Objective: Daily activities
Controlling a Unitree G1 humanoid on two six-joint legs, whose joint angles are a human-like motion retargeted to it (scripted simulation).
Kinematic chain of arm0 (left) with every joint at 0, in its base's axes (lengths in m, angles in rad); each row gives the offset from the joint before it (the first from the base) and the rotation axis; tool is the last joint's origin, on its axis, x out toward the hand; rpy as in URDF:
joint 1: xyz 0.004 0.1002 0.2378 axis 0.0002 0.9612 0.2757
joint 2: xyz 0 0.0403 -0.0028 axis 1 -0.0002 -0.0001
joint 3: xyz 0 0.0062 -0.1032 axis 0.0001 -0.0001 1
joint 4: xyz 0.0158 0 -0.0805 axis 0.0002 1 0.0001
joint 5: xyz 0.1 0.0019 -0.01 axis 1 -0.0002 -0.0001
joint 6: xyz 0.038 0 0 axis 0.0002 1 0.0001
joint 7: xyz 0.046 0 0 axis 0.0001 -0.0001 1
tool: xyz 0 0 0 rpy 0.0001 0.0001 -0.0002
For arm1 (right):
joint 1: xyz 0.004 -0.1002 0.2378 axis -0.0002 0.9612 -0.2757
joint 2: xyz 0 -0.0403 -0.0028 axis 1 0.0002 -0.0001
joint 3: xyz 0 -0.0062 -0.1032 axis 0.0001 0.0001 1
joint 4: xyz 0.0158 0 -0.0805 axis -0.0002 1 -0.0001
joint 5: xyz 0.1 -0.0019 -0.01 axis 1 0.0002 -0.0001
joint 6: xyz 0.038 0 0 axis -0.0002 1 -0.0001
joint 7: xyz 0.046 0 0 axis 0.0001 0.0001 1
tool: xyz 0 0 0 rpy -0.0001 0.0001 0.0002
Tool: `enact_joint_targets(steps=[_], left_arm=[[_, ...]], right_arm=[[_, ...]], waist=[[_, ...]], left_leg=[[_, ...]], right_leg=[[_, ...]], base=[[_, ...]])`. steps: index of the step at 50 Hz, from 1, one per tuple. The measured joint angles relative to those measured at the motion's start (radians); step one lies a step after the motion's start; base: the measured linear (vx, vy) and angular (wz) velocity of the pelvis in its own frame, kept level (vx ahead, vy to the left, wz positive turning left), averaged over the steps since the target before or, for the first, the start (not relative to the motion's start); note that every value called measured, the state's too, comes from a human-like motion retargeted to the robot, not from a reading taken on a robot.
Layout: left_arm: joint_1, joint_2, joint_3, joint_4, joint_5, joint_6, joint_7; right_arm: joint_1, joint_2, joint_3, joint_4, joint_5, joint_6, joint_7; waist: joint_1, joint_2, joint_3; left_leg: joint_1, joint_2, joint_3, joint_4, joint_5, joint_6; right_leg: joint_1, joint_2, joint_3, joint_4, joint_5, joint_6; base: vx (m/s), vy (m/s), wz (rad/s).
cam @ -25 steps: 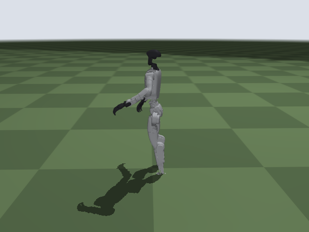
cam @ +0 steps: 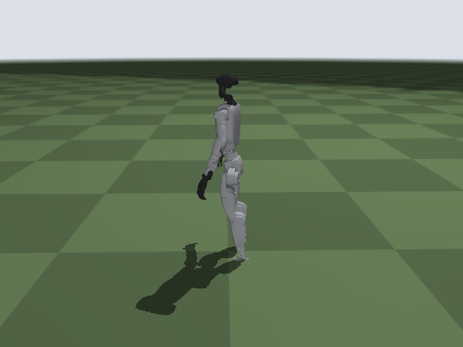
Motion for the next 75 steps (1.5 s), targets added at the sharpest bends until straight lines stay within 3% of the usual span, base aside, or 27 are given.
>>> enact_joint_targets(steps=[12, 35, 45, 60, 75], left_arm=[[0.005, -0.097, -0.026, 0.040, -0.044, 0.000, -0.008], [0.017, -0.105, -0.013, -0.026, -0.118, -0.003, -0.056], [0.034, -0.060, 0.058, -0.323, -0.138, -0.028, -0.005], [0.002, 0.041, 0.293, -0.878, -0.258, -0.047, 0.165], [-0.208, -0.006, 0.296, -0.896, -0.421, -0.019, 0.235]], right_arm=[[0.004, 0.006, -0.015, -0.011, 0.027, 0.004, -0.002], [-0.031, 0.031, -0.003, 0.074, 0.031, 0.025, 0.102], [-0.029, 0.033, -0.013, 0.070, 0.046, 0.027, 0.113], [-0.028, 0.039, -0.005, 0.056, 0.098, 0.037, 0.134], [-0.041, 0.035, 0.046, 0.051, 0.102, 0.063, 0.157]], waist=[[-0.005, -0.007, 0.007], [0.023, -0.009, 0.001], [0.036, -0.005, -0.007], [0.040, 0.021, -0.035], [0.037, 0.057, -0.071]], left_leg=[[-0.001, 0.000, 0.007, 0.000, -0.001, 0.000], [-0.015, 0.000, 0.012, 0.000, 0.011, 0.009], [-0.024, 0.001, 0.022, 0.000, 0.010, 0.017], [-0.042, 0.015, 0.042, -0.001, 0.007, 0.020], [-0.059, 0.026, 0.059, -0.001, 0.004, 0.022]], right_leg=[[-0.003, 0.000, 0.004, 0.000, 0.005, 0.005], [-0.044, 0.001, 0.021, 0.047, -0.006, 0.007], [-0.085, 0.006, 0.038, 0.104, -0.036, -0.006], [-0.126, 0.024, 0.065, 0.135, -0.041, -0.024], [-0.095, 0.034, 0.081, 0.019, 0.032, -0.025]], base=[[0.00, 0.00, 0.00], [0.00, 0.00, 0.00], [0.00, 0.00, 0.00], [0.00, 0.00, 0.00], [0.00, 0.00, 0.00]])
